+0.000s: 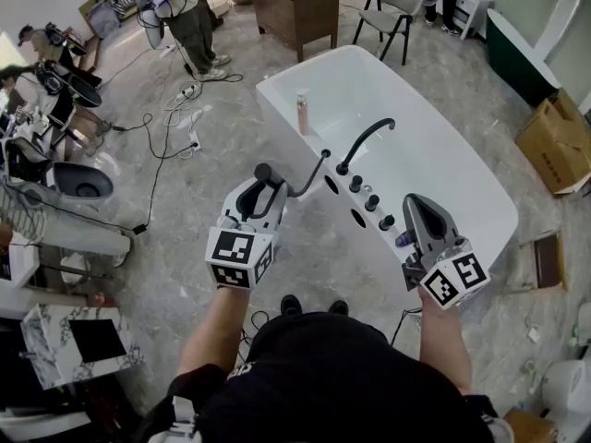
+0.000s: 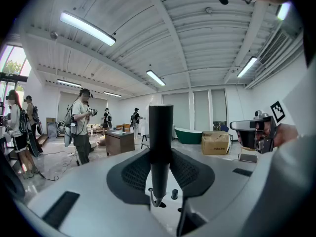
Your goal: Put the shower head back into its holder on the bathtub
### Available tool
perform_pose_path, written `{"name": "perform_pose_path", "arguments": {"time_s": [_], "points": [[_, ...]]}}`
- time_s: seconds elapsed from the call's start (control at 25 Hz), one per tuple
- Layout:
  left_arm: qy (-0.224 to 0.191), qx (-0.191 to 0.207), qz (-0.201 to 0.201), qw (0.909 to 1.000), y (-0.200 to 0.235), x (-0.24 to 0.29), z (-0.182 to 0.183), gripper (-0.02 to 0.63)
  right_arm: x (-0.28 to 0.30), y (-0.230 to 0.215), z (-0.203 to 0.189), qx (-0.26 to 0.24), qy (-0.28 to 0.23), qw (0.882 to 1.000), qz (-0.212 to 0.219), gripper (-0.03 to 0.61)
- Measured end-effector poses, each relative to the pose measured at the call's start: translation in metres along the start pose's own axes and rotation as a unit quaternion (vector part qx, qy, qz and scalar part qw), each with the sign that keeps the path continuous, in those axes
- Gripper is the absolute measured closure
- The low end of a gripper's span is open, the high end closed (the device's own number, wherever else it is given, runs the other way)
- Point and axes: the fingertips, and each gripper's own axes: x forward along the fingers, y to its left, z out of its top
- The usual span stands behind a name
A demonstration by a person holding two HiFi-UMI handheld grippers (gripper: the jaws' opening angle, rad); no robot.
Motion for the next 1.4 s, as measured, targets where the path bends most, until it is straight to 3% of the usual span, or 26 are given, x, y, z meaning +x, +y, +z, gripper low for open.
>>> {"name": "perform_pose_path", "arguments": {"time_s": [0.76,1.12,1.4], "points": [[-0.008,-0.004,0.002,1.0000,0.048,-0.012,-0.001,0.483,0.040,0.040,-0.008,0.029,0.000,0.999,0.031,0.566],[-0.021,0.008,-0.038,0.9990,0.077,-0.011,-0.004,0.483,0.075,0.080,-0.025,0.038,-0.001,0.999,0.015,0.565],[-0.015,0.006,-0.054,0.9984,0.094,0.007,-0.010,0.483,0.090,0.065,-0.034,0.057,0.009,0.998,-0.014,0.565]]}}
